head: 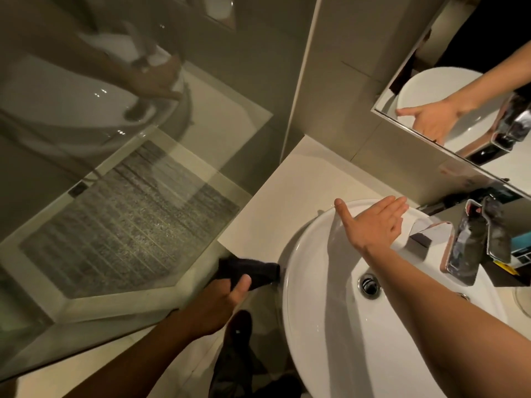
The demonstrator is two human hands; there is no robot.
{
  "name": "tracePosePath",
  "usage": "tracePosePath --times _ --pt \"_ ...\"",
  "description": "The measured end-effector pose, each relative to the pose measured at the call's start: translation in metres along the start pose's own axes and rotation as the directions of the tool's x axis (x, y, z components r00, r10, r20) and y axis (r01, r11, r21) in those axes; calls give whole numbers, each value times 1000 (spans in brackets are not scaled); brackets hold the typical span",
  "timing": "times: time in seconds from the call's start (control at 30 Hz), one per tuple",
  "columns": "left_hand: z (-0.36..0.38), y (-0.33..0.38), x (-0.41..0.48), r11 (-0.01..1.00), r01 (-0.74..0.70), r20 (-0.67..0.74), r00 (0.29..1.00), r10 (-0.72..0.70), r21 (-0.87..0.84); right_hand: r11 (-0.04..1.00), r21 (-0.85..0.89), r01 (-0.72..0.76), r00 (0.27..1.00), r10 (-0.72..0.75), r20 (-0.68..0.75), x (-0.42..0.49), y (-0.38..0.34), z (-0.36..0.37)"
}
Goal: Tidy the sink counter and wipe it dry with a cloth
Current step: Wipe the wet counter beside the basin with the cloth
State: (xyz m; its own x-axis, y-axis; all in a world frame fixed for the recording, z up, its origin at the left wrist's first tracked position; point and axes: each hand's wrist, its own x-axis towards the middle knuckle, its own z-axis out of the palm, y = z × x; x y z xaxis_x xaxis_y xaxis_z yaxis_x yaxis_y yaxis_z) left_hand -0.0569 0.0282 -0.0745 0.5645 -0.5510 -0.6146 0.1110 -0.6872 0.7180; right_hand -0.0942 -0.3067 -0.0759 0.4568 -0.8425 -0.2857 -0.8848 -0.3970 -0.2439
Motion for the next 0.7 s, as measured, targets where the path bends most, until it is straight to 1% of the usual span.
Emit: tracePosePath --times 0.03,0.1,0.17,0.2,0.23,0.27,0.33,0.37,0.47,0.53,0.57,0.6,0.63,0.67,0.7 --pt "-5 6 -2 995 56 -53 997 -61 -85 1000 1 -2 1000 2 4 0 0 -1" --pt "-17 20 -2 969 111 -113 984 -138 -221 1000 1 -3 1000 3 17 1 0 -3" --pt "-30 25 10 911 133 -171 962 -214 -391 1000 2 -5 999 5 40 1 0 -6" --pt "-37 27 16 868 140 -167 955 -246 -476 1000 5 -6 999 5 53 2 1 -8" --pt "-44 31 24 823 126 -152 957 -248 -554 1000 10 -5 998 5 62 2 2 -10" --pt "-50 39 32 786 79 -159 962 -221 -613 1000 18 -4 998 3 66 2 3 -12" --pt "-59 67 49 737 -33 -178 977 -119 -675 999 41 3 998 -5 57 2 6 -12" --pt "-63 83 62 729 -62 -174 982 -78 -681 998 57 -1 999 -2 49 2 7 -12" --pt "-66 138 113 757 -106 -110 993 46 -644 993 100 -65 998 64 10 1 8 -11" --pt "-55 177 150 831 -124 -59 992 109 -542 991 98 -86 996 88 -13 0 9 -9" --pt "-47 197 165 884 -152 -60 988 140 -443 992 89 -88 996 90 -24 0 10 -9" --pt "-35 215 182 933 -195 -32 980 194 -304 992 85 -89 995 92 -33 0 11 -8" --pt "-23 232 200 957 -243 23 968 250 -161 992 82 -92 995 95 -36 1 12 -8" --pt "-9 248 216 954 -297 97 949 299 -36 992 78 -95 995 98 -34 1 12 -8" --pt "5 261 232 930 -366 181 918 353 38 992 72 -99 994 101 -28 2 12 -8"
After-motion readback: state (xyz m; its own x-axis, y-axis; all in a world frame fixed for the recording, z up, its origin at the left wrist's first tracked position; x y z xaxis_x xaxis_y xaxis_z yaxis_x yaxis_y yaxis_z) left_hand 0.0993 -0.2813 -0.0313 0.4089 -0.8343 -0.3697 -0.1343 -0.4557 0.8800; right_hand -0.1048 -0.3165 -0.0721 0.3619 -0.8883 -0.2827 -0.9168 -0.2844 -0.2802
